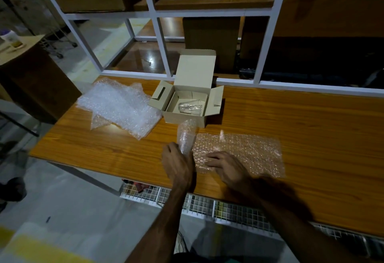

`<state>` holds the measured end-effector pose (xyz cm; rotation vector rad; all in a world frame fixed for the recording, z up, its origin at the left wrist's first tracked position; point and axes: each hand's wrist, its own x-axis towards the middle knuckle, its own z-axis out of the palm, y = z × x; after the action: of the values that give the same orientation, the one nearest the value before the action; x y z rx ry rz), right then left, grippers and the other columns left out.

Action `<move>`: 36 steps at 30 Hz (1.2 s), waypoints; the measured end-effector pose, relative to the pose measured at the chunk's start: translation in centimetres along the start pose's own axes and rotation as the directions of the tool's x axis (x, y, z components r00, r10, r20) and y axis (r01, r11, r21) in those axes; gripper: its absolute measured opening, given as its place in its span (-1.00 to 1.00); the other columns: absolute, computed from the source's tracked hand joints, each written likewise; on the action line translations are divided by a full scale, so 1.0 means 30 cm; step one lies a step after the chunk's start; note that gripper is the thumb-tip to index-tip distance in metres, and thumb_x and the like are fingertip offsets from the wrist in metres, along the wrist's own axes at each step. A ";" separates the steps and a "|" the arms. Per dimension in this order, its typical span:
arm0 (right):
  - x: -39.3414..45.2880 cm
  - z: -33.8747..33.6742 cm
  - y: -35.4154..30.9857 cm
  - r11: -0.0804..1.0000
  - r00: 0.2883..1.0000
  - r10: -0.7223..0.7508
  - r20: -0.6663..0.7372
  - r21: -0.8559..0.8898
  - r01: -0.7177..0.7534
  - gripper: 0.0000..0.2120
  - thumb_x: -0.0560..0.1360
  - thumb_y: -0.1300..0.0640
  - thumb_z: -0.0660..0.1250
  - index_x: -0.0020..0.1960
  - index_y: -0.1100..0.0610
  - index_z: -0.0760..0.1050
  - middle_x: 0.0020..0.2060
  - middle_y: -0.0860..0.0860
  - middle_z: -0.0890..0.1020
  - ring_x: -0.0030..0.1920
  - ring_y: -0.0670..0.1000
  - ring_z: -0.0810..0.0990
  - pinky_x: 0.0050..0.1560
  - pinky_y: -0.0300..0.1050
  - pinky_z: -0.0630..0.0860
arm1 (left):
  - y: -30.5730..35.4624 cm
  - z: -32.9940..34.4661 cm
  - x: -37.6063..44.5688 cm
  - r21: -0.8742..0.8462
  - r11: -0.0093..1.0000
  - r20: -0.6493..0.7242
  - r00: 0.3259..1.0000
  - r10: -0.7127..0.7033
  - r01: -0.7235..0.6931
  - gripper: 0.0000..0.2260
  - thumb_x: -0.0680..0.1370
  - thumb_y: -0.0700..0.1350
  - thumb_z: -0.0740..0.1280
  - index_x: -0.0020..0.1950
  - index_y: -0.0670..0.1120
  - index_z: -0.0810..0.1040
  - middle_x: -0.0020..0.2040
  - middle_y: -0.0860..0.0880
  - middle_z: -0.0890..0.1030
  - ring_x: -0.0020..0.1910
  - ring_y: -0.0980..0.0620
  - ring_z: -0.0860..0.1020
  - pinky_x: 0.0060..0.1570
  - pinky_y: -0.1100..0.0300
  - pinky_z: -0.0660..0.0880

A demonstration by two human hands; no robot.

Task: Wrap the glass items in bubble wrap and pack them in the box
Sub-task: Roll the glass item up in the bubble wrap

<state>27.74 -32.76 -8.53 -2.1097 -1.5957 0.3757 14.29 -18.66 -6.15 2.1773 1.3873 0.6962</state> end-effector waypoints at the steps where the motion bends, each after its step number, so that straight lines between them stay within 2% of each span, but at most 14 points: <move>1: -0.012 -0.006 -0.001 1.000 0.999 0.017 -0.034 0.000 -0.017 -0.71 0.63 0.17 0.33 0.29 -0.04 0.66 0.42 -0.09 0.56 0.43 -0.03 0.45 0.46 -0.01 0.35 | 0.008 0.002 -0.009 0.012 1.000 0.003 1.000 0.004 -0.004 -0.57 0.46 -0.02 0.61 0.18 -0.18 0.55 0.10 -0.10 0.54 0.00 0.00 0.46 -0.03 0.14 0.43; 3: -0.034 -0.012 -0.002 0.999 0.993 0.048 -0.105 -0.018 -0.050 -0.75 0.63 0.09 0.35 0.27 -0.02 0.68 0.38 -0.08 0.59 0.40 -0.03 0.48 0.37 -0.15 0.27 | 0.016 0.005 -0.023 0.024 0.999 -0.003 1.000 0.030 -0.030 -0.55 0.45 -0.02 0.63 0.20 -0.19 0.56 0.10 -0.12 0.53 0.00 0.01 0.45 -0.04 0.14 0.42; 5: -0.042 -0.010 -0.001 0.997 0.988 0.067 -0.136 -0.036 -0.072 -0.75 0.63 0.04 0.36 0.27 -0.05 0.69 0.35 -0.08 0.61 0.38 -0.04 0.48 0.32 -0.17 0.20 | 0.018 0.003 -0.030 0.065 0.996 0.006 0.998 0.055 -0.055 -0.54 0.45 0.00 0.62 0.20 -0.19 0.57 0.09 -0.13 0.55 -0.02 0.02 0.43 -0.07 0.14 0.41; 9: -0.044 -0.007 0.016 0.996 0.991 0.085 -0.098 -0.014 -0.087 -0.74 0.63 -0.02 0.35 0.29 -0.11 0.66 0.37 -0.13 0.58 0.39 -0.06 0.44 0.41 0.03 0.33 | -0.028 0.008 -0.032 0.221 0.945 0.042 0.970 0.239 -0.242 -0.60 0.58 0.11 0.46 0.26 -0.15 0.55 0.07 -0.14 0.55 -0.03 -0.01 0.43 -0.10 0.08 0.45; 12: -0.038 -0.019 0.025 0.997 0.995 0.068 -0.079 -0.027 -0.071 -0.74 0.63 -0.04 0.36 0.29 -0.11 0.66 0.36 -0.13 0.58 0.37 -0.04 0.46 0.39 0.04 0.36 | -0.051 0.006 -0.041 0.290 0.889 0.070 0.934 0.350 -0.354 -0.66 0.70 0.09 0.26 0.33 -0.12 0.51 0.13 -0.15 0.53 0.01 -0.07 0.45 -0.02 -0.03 0.49; 14: -0.036 -0.026 0.031 0.997 0.996 0.050 -0.074 -0.052 -0.054 -0.74 0.63 -0.05 0.34 0.29 -0.12 0.65 0.35 -0.15 0.57 0.34 -0.04 0.45 0.34 0.00 0.37 | -0.046 0.002 -0.043 0.200 0.915 0.073 0.937 0.342 -0.350 -0.75 0.71 0.02 0.23 0.28 -0.11 0.50 0.14 -0.14 0.54 0.00 -0.04 0.48 -0.03 -0.01 0.52; 18: -0.056 -0.031 0.038 0.993 0.996 0.022 -0.082 -0.115 -0.032 -0.70 0.66 -0.03 0.27 0.35 -0.17 0.59 0.37 -0.22 0.53 0.33 -0.08 0.41 0.28 -0.03 0.34 | -0.010 0.007 -0.027 -0.068 0.980 0.119 0.974 0.192 -0.185 -0.90 0.69 -0.08 0.29 0.15 -0.08 0.43 0.03 -0.03 0.48 -0.09 0.01 0.47 -0.10 -0.02 0.59; 21: -0.069 -0.040 0.049 0.994 0.996 0.033 -0.081 -0.098 -0.041 -0.71 0.65 0.00 0.27 0.32 -0.15 0.62 0.36 -0.22 0.56 0.30 -0.08 0.44 0.25 0.02 0.42 | 0.017 0.019 -0.024 -0.080 0.983 0.139 0.975 0.175 -0.165 -0.85 0.64 -0.09 0.39 0.17 -0.08 0.49 0.14 -0.08 0.52 0.04 0.01 0.45 0.02 0.10 0.52; 25: -0.074 -0.053 0.075 0.998 0.994 0.066 -0.084 0.004 -0.066 -0.77 0.64 0.13 0.34 0.23 -0.03 0.69 0.24 -0.12 0.66 0.24 -0.09 0.53 0.23 -0.14 0.43 | 0.016 0.028 -0.058 0.024 0.947 0.086 0.945 0.317 -0.320 -0.83 0.56 -0.14 0.49 0.11 -0.11 0.60 0.19 -0.13 0.58 0.11 -0.09 0.48 0.06 -0.04 0.55; 27: -0.084 -0.065 0.079 0.981 0.986 0.142 -0.093 0.149 -0.127 -0.77 0.64 0.19 0.34 0.22 0.01 0.69 0.16 -0.09 0.69 0.17 -0.14 0.57 0.20 -0.18 0.46 | 0.000 0.038 -0.074 0.058 0.897 0.069 0.898 0.435 -0.439 -0.88 0.63 -0.05 0.41 0.08 -0.09 0.63 0.17 -0.11 0.62 0.08 -0.07 0.48 0.02 -0.03 0.52; 30: -0.107 -0.090 0.089 0.958 0.975 0.198 -0.102 0.233 -0.170 -0.78 0.66 0.21 0.31 0.21 0.06 0.69 0.09 -0.08 0.70 0.07 -0.21 0.59 0.07 -0.33 0.43 | -0.014 0.044 -0.083 0.041 0.851 0.120 0.849 0.515 -0.523 -0.73 0.71 0.04 0.21 0.11 -0.06 0.66 0.16 -0.05 0.66 0.09 -0.02 0.47 0.03 -0.01 0.47; 32: -0.120 -0.100 0.097 0.967 0.980 0.174 -0.096 0.205 -0.151 -0.78 0.65 0.20 0.31 0.22 0.09 0.68 0.11 -0.05 0.69 0.10 -0.13 0.59 0.14 -0.27 0.46 | -0.011 0.045 -0.078 0.003 0.842 0.120 0.836 0.535 -0.539 -0.85 0.66 -0.07 0.32 0.13 -0.08 0.65 0.14 -0.06 0.67 0.09 -0.02 0.49 0.03 0.01 0.48; 34: -0.139 -0.101 0.105 0.981 0.983 0.165 -0.079 0.117 -0.156 -0.77 0.65 0.19 0.32 0.23 0.06 0.67 0.14 -0.06 0.65 0.15 -0.09 0.54 0.21 -0.12 0.47 | -0.003 0.055 -0.072 -0.098 0.878 0.115 0.871 0.478 -0.469 -0.87 0.57 -0.24 0.41 0.11 -0.09 0.64 0.09 -0.06 0.66 0.05 -0.02 0.51 0.00 0.01 0.51; 36: -0.161 -0.093 0.115 0.985 0.982 0.166 -0.092 0.059 -0.161 -0.75 0.64 0.17 0.31 0.25 0.01 0.66 0.15 -0.11 0.58 0.17 -0.12 0.46 0.18 -0.18 0.42 | 0.024 0.046 -0.069 -0.250 0.906 0.110 0.920 0.376 -0.340 -0.84 0.60 -0.25 0.38 0.14 -0.05 0.60 0.07 -0.03 0.64 -0.02 -0.02 0.58 -0.13 -0.01 0.60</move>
<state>30.54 -38.69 -8.23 -2.1920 -1.3491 0.3590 14.90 -20.99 -7.11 2.2659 0.7894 0.7530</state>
